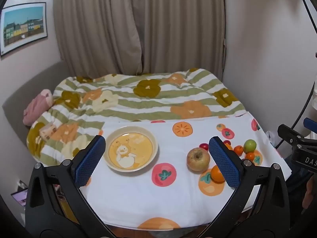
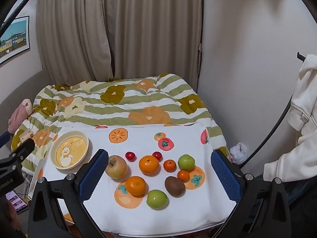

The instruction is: Organize fruits

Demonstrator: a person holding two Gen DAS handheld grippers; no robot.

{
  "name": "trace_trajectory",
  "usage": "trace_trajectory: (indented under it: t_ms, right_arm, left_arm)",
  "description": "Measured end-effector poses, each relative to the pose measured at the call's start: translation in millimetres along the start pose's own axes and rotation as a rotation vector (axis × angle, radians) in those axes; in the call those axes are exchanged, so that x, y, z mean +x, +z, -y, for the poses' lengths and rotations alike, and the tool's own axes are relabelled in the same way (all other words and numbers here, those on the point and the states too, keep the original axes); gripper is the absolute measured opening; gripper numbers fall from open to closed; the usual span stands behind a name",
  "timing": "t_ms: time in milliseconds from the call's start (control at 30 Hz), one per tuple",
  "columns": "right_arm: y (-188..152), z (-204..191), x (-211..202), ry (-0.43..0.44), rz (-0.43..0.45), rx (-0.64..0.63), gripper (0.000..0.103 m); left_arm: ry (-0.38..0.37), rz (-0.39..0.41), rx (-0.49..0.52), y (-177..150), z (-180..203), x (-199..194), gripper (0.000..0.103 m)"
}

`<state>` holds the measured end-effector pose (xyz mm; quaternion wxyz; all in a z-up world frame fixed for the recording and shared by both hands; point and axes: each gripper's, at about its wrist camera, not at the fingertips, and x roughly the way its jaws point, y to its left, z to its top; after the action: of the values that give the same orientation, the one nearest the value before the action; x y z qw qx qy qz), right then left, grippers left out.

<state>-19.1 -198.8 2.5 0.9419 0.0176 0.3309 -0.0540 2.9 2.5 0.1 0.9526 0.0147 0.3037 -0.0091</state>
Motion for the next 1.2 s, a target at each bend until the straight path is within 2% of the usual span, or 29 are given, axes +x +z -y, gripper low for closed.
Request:
trace_trajectory:
  t_ms: [67,433,800,1200]
  right_arm:
    - [0.2,-0.1,0.2,0.001,-0.001,-0.002,0.103]
    - [-4.1,3.1,3.3,0.002,0.012,-0.001,0.103]
    - [5.5,-0.1,-6.2,0.001,0.018,-0.006,0.103]
    - [3.7,-2.6,-7.9,-0.001,0.024,-0.007,0.103]
  left_arm:
    - [0.015,0.018,0.034,-0.1,3.2,-1.6,0.103]
    - [0.014,0.033,0.015,2.4,-1.9,-6.0,0.103]
    - [0.018,0.049,0.029,10.3,-1.0,-14.8,0.103]
    - [0.010,0.047,0.032,7.1,2.6,-7.9,0.103]
